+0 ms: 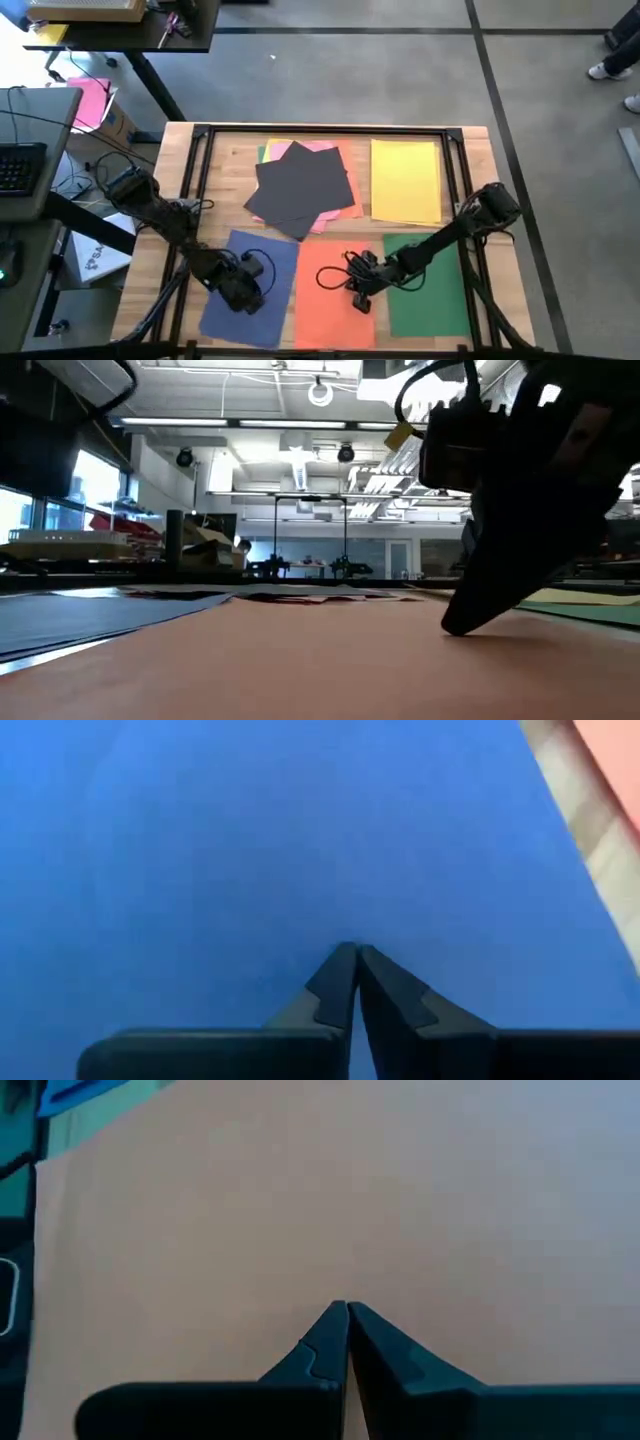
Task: Organize paper
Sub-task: Stack the orange paper on top of the orange paper
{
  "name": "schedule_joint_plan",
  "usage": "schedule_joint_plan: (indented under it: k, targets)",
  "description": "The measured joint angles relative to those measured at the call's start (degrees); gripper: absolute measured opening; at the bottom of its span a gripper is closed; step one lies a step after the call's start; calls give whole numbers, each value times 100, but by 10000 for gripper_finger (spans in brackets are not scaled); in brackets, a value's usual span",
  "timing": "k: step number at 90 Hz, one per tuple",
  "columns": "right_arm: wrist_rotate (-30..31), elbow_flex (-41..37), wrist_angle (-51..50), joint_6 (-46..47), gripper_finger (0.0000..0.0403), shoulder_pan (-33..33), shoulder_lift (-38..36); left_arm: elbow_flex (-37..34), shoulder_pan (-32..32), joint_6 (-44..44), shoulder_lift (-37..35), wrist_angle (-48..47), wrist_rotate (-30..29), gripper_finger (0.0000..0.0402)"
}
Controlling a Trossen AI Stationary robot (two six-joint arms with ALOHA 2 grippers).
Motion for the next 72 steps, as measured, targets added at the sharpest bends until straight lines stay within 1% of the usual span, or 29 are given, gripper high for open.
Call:
schedule_joint_plan:
  k: [13,18,27,47,55,72]
  targets:
    - [177,-1,-29,12,0,45,0,0,-280,-727,-2,-133,-195,1]
    - [184,0,-31,1,0,45,0,0,-359,-860,-2,-210,-254,1]
    - [239,-1,-32,-24,0,34,2,-4,-457,-807,0,-231,-424,0]
    - [329,-19,298,-157,0,29,22,-15,-467,-635,-43,-211,-514,0]
    - [332,-19,428,-157,0,29,-3,-31,-469,-528,-148,-313,-628,0]
    - [419,-19,432,-262,0,29,-192,-31,-463,-475,-422,-436,-684,0]
